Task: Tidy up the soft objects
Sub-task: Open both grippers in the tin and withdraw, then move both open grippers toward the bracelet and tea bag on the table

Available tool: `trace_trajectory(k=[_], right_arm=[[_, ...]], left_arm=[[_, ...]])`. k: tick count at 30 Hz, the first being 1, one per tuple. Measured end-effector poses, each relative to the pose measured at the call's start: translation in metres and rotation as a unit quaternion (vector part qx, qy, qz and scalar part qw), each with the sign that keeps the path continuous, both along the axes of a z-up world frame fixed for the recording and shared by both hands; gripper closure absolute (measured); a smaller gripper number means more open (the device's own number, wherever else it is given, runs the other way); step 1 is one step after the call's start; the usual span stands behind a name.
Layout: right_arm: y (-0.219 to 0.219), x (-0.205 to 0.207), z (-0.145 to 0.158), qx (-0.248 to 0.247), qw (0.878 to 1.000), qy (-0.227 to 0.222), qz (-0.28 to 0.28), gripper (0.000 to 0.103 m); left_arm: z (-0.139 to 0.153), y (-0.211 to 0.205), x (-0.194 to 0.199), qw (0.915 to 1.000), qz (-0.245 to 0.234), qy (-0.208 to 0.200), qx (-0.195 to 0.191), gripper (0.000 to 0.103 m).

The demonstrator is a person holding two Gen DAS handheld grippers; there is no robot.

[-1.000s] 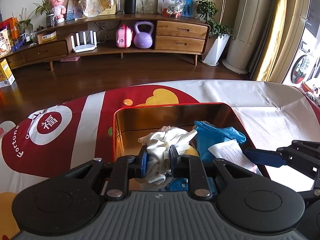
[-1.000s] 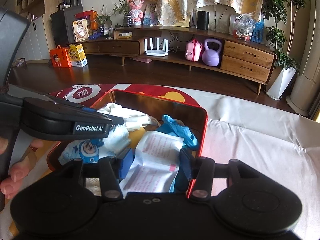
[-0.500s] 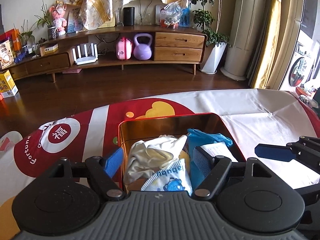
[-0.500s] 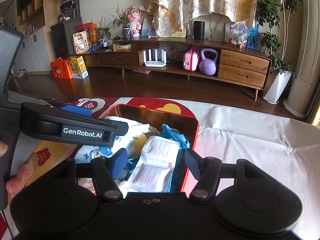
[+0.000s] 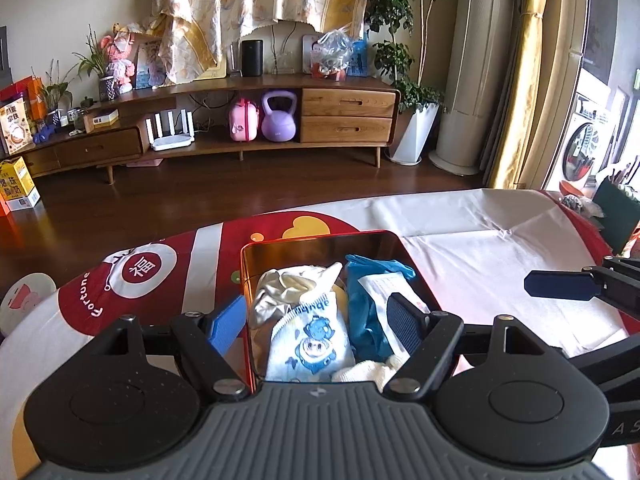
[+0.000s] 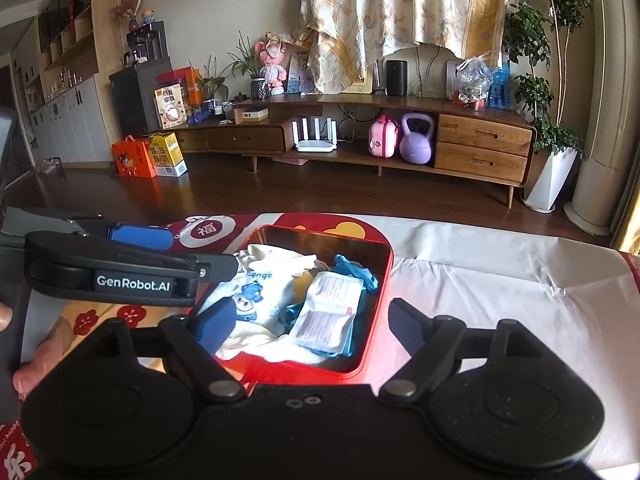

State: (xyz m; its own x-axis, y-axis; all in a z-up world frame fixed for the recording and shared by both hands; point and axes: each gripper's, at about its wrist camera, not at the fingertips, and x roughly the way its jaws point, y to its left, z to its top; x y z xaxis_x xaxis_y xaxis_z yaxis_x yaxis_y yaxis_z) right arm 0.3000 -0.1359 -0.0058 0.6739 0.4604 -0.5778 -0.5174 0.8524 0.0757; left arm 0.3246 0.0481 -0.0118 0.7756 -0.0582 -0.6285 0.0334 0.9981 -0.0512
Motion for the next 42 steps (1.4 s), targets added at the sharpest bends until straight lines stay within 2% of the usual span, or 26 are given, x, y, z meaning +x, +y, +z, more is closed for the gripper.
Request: trace_trajectory(k=[10,13,17,22,28,36,42], right_arm=[[-0.007,-0.045,0.017,0.002,1.0,-0.018,0.001,0.004],[-0.008,-0.057,0.018,0.0,1.0,-0.021,-0.001,0.001],[-0.011,-0.072,0.018,0.001,1.0,-0.018,0.005,0.0],[-0.016,-0.09,0.011,0.005,1.0,-0.011,0.009,0.0],[-0.021,-0.104,-0.004,0.009,1.0,-0.001,0.01,0.0],[-0.029,-0.113,-0.023,0.013,1.0,0.018,0.0,0.0],[-0.027,-0.11,-0.034,0.013,0.999,0.034,-0.006,0.0]], left_arm=[[0.018,0.0,-0.054,0.9999,-0.005,-0.01,-0.011,0.026],[0.021,0.002,-0.069,0.9996,-0.005,-0.01,-0.025,0.021],[0.022,0.005,-0.089,0.999,-0.005,-0.005,-0.043,0.02],[0.021,0.007,-0.115,0.9987,-0.004,-0.01,-0.049,0.018],[0.014,0.01,-0.143,0.9982,-0.005,-0.017,-0.057,0.003],[-0.007,0.018,-0.166,0.9969,0.013,-0.016,-0.076,0.001],[-0.027,0.016,-0.175,0.9981,0.014,-0.005,-0.059,0.001]])
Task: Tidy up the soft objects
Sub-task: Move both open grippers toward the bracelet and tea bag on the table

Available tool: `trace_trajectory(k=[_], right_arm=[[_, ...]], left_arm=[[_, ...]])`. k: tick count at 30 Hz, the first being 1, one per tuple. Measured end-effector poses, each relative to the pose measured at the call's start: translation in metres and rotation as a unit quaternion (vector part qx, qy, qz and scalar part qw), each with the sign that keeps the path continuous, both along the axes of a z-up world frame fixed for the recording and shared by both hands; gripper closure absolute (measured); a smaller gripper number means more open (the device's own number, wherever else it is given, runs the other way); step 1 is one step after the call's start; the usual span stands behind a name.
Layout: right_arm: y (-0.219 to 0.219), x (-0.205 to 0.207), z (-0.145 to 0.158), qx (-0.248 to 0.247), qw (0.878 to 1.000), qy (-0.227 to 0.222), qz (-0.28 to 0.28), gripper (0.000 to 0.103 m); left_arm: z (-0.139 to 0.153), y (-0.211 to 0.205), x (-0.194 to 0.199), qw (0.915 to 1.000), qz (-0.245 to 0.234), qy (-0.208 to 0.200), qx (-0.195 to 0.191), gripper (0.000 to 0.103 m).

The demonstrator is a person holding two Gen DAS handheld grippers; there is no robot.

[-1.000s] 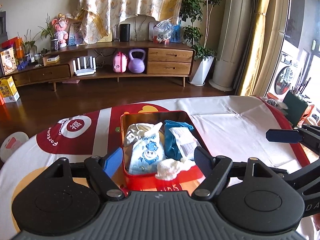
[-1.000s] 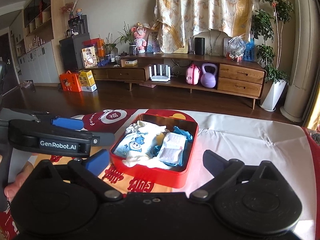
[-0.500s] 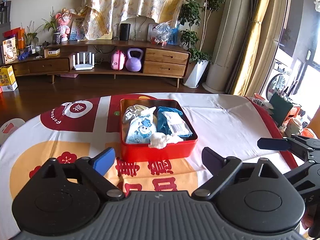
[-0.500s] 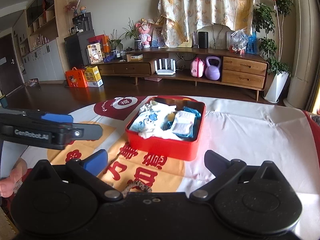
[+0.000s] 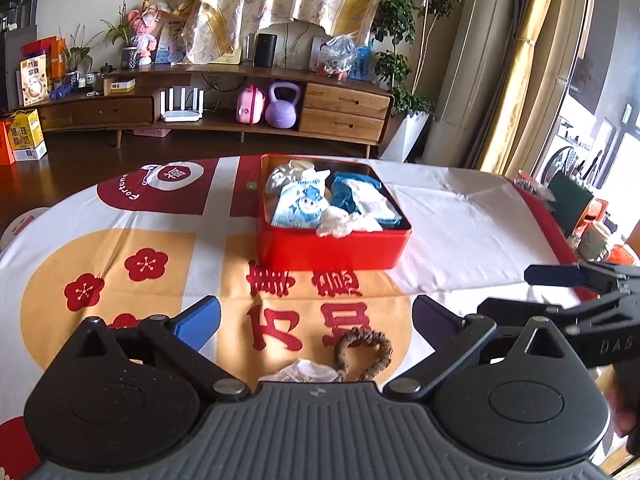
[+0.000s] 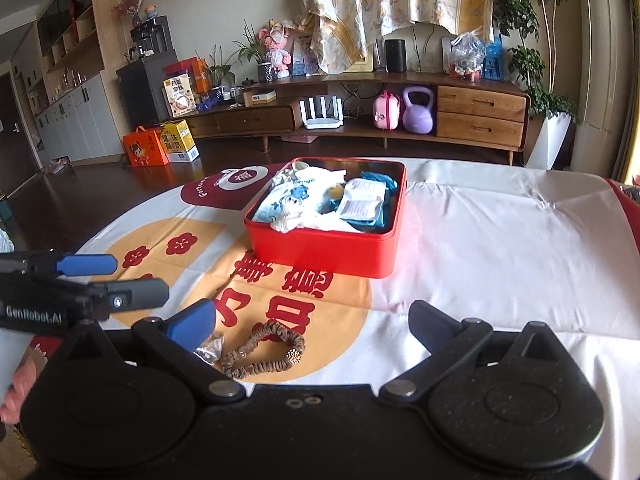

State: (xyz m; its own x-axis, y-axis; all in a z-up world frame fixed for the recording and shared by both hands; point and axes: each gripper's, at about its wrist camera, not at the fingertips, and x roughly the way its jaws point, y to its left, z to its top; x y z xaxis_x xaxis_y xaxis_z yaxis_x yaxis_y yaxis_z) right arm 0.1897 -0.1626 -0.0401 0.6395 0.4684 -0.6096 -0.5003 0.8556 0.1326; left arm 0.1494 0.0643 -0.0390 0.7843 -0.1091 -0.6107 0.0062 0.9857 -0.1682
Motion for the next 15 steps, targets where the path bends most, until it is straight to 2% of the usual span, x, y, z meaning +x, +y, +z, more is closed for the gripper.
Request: trace_trajectory(k=[6,15], right_arm=[[0.007,0.004,-0.012,-0.001,1.0,0.018,0.005,0.0],[0.031,0.007,-0.03,-0.042,0.995,0.026,0.082,0.001]], left_arm=[[-0.022,-0.008,-0.009,0.9993,-0.002,0.004,0.038,0.0],[-0.06,-0.011,-0.01,0.998,-0.007,0.04,0.049,0.001]])
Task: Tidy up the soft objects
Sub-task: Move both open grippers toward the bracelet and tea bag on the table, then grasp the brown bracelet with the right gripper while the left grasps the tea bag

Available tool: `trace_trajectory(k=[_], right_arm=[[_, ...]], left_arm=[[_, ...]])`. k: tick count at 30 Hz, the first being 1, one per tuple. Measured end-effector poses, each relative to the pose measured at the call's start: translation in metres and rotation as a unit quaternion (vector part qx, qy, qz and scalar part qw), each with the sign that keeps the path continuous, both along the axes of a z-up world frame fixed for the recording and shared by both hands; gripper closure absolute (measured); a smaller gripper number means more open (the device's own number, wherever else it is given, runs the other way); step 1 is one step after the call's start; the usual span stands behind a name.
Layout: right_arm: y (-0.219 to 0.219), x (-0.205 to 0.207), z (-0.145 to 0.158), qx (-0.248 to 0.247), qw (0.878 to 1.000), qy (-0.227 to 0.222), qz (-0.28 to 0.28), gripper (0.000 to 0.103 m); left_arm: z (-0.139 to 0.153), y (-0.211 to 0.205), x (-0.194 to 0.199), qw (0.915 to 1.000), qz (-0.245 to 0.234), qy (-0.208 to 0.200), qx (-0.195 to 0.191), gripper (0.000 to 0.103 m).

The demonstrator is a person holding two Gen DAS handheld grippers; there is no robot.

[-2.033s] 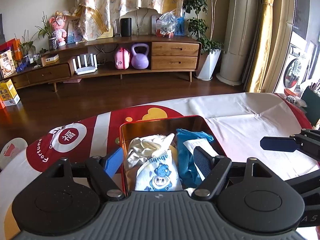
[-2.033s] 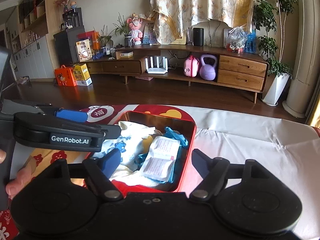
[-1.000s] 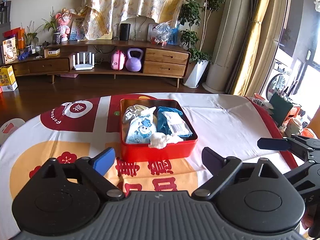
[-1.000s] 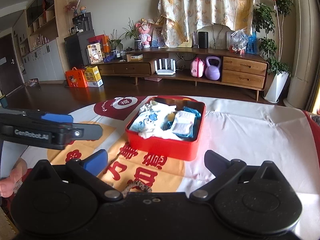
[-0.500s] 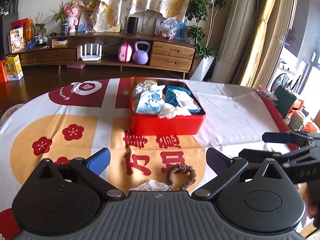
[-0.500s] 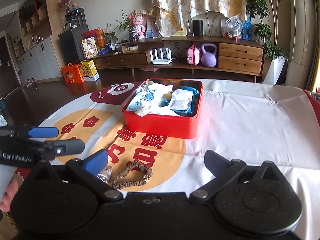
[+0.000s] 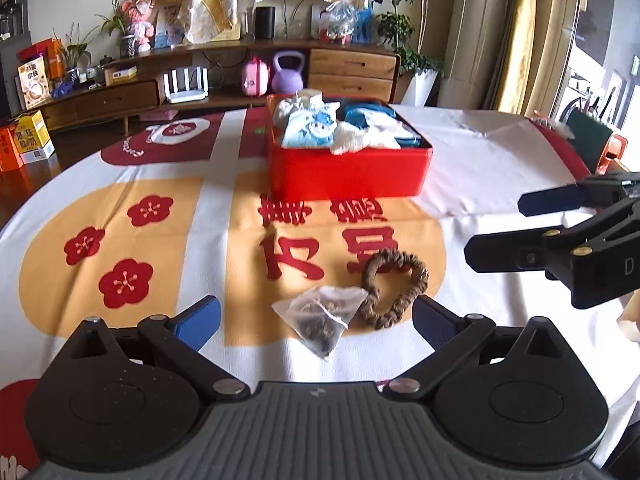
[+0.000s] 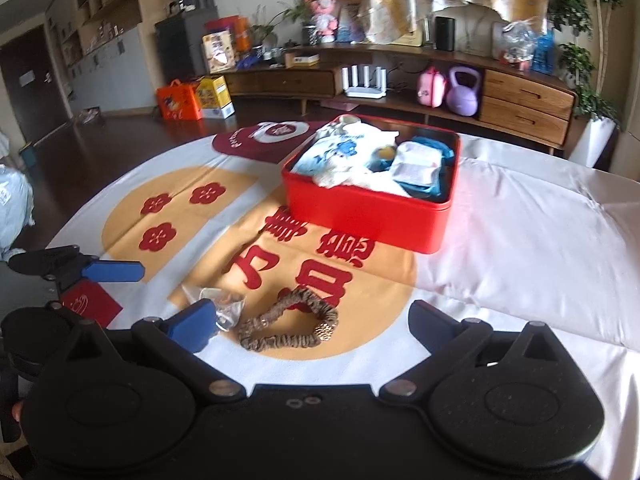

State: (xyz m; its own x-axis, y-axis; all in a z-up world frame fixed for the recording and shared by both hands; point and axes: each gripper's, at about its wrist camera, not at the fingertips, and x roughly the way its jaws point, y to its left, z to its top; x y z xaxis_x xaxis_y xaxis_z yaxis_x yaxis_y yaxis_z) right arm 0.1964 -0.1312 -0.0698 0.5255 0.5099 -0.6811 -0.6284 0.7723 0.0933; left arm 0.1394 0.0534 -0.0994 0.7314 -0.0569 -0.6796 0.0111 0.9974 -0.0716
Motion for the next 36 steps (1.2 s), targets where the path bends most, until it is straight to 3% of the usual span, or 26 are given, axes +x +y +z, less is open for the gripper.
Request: trace_trajectory(k=[12,19,26,30,33,36], right_arm=[[0.026,0.015,-0.03,-0.036,0.997,0.038,0.049,0.004],[0.038,0.032,-0.042,-0.055,0.995,0.064,0.05,0.007],[0.052,0.035,-0.049,-0.082,0.993,0.065,0.06,0.016],[0.058,0.036,-0.052,-0.085,0.991,0.07,0.071,0.02],[0.061,0.039,-0.052,-0.085,0.991,0.075,0.075,0.025],[0.062,0.042,-0.053,-0.084,0.99,0.08,0.076,0.035]], left_arm=[[-0.024,-0.007,0.002,0.9993,0.005,-0.01,0.036,0.001],[-0.037,-0.005,0.007,0.9996,0.001,-0.003,0.03,0.002],[-0.044,-0.008,0.012,0.9992,-0.012,-0.001,0.038,0.02],[-0.045,-0.011,0.014,0.9989,-0.019,-0.005,0.042,0.021],[-0.045,-0.011,0.015,0.9989,-0.025,-0.007,0.038,0.028],[-0.044,-0.013,0.016,0.9989,-0.028,-0.009,0.038,0.031]])
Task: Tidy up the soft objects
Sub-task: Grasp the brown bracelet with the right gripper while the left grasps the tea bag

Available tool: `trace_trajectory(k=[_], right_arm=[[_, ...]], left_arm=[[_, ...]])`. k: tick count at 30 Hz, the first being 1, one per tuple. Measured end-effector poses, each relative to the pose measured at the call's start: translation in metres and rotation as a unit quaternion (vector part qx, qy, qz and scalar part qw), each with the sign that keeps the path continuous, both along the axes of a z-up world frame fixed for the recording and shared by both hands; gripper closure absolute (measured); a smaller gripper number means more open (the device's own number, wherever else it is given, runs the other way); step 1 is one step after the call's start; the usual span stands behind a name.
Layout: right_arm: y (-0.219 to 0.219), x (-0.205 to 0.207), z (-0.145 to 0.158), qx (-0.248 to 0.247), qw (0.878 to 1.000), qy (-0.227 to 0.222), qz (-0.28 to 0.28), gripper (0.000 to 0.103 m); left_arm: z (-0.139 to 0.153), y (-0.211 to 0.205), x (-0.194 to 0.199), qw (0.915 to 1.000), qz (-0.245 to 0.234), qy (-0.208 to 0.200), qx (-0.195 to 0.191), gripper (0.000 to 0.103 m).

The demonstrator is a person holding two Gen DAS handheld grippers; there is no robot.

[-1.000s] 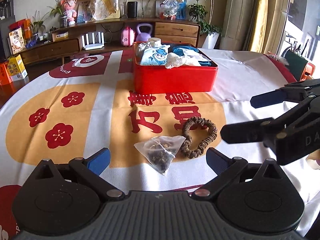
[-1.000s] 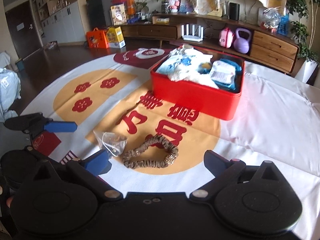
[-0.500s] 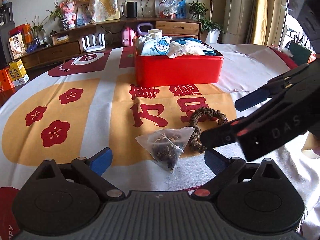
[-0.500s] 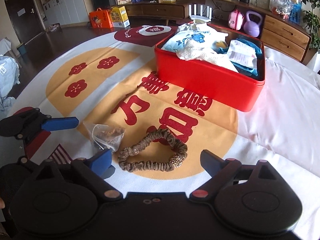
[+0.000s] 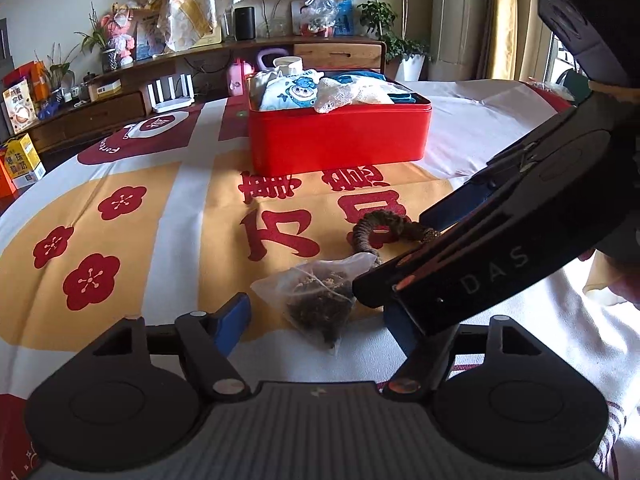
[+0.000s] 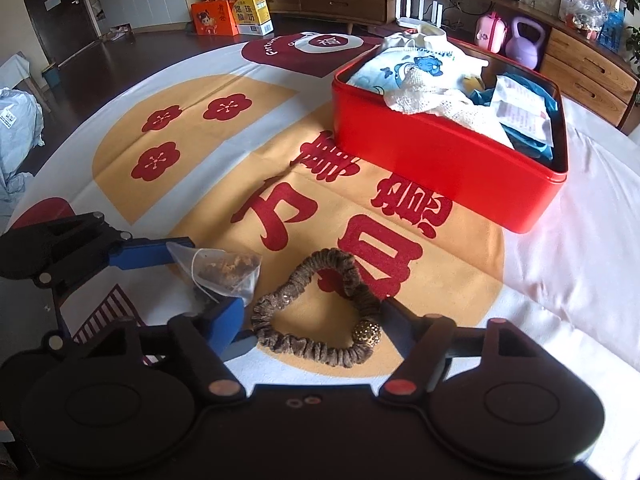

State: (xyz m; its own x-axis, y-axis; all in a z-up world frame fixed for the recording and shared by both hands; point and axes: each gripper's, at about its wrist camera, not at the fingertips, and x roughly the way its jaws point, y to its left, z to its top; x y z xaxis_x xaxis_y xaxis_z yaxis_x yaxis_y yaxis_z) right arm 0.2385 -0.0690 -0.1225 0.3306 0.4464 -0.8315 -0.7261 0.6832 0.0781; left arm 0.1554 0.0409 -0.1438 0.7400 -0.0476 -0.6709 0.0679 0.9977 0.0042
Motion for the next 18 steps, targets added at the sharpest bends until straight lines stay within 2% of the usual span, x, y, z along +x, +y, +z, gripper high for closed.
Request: trace_trajectory(k=[4,7,9,11,14,18], right_arm=[[-0.001,0.001,0.0,-0.005,1.0,-0.011,0.0,0.047],[-0.004,0.0,0.001,-0.009,1.0,-0.023,0.002,0.058],[-0.008,0.001,0.001,-0.005,1.0,-0.026,-0.005,0.067],[-0.012,0.003,0.001,-0.001,1.0,-0.026,-0.016,0.077],[-0.016,0.004,0.0,0.007,0.999,-0.027,-0.026,0.083],[-0.019,-0.001,0.001,0.016,0.998,-0.034,-0.041,0.085]], left_arm=[[0.0,0.0,0.0,1.0,-0.006,-0.003,-0.001,0.034],[0.0,0.003,0.0,1.0,0.002,-0.009,0.003,0.05],[0.001,0.007,0.003,0.9999,0.007,-0.009,-0.004,0.053],[0.001,0.01,0.005,0.9999,0.013,-0.01,-0.003,0.062],[0.002,0.011,0.008,0.9998,0.016,-0.011,-0.002,0.066],[0.002,0.014,0.01,0.9997,0.023,-0.01,-0.004,0.074]])
